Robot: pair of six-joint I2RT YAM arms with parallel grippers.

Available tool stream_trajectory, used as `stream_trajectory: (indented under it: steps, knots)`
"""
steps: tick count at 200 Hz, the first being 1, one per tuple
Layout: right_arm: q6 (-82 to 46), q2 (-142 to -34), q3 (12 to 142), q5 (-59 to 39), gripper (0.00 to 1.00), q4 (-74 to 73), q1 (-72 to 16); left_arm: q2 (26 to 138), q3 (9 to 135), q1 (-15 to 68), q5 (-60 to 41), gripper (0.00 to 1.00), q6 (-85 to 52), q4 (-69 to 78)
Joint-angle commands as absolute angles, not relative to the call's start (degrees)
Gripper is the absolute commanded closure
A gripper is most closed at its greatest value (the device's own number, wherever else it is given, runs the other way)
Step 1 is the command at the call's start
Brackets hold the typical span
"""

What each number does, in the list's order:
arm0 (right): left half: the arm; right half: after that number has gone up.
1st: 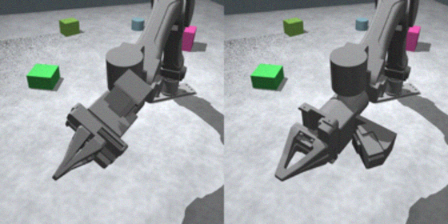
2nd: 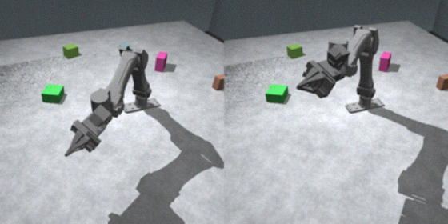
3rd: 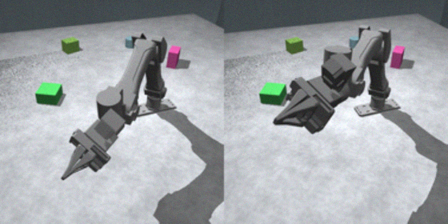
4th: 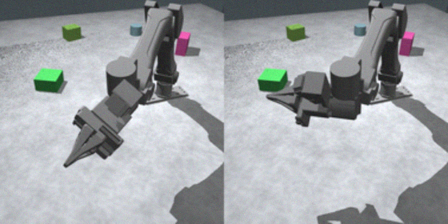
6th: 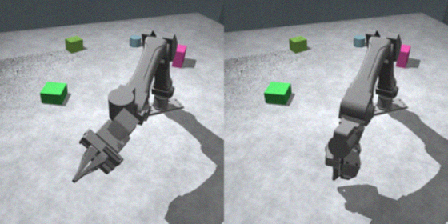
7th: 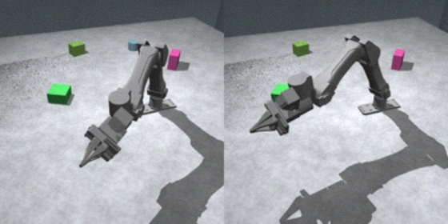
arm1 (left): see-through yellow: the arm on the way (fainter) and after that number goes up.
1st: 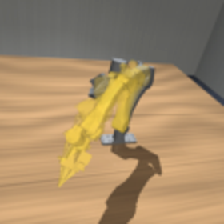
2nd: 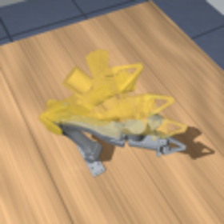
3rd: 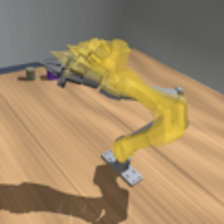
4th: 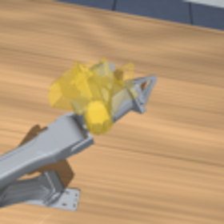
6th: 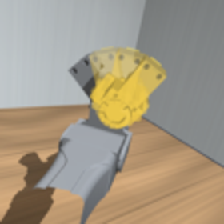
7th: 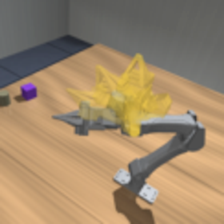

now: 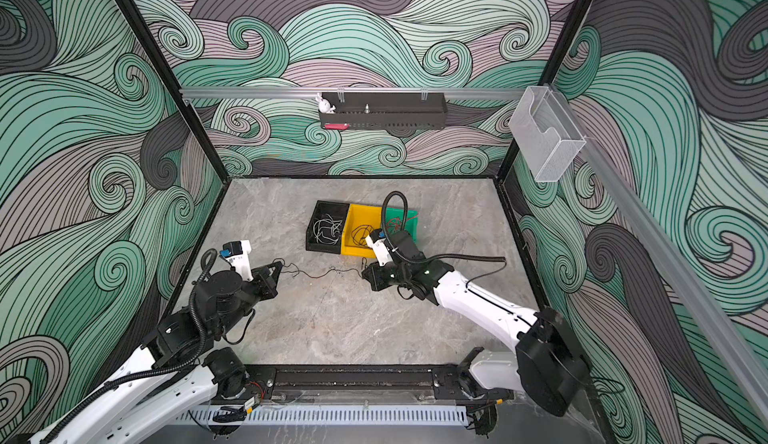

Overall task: Untangle the cables
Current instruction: 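Lower the black wire into the yellow bin with the right gripper while the left follows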

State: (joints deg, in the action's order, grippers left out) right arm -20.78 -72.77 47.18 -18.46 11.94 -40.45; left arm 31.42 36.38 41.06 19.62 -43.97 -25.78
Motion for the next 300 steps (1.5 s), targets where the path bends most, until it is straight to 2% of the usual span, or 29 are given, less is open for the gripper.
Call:
stream_trajectory:
  steps: [1, 64, 91, 221, 300]
  knots:
    - [-18.31, -70.24, 49.23, -18.38, 0.87, 16.07, -38.0, 33.44, 38.53, 40.2, 18.62, 1.0, -42.52, -22.65]
    - [-19.16, -67.37, 52.43, -20.43, 0.86, 17.99, -26.75, 40.77, 40.6, 33.71, 12.57, 1.0, -41.04, -18.93]
    - [-21.75, -68.14, 53.17, -22.62, 0.85, 14.92, -24.51, 45.05, 41.09, 32.18, 9.57, 1.0, -41.14, -15.2]
    - [-28.82, -84.2, 72.31, -30.54, 0.86, 6.43, -23.35, 76.29, 56.47, 29.85, -5.31, 1.0, -41.8, 1.93]
    - [-29.75, -91.74, 77.7, -32.15, 0.86, 5.61, -21.9, 96.48, 65.76, 27.51, -21.51, 1.0, -46.67, 12.67]
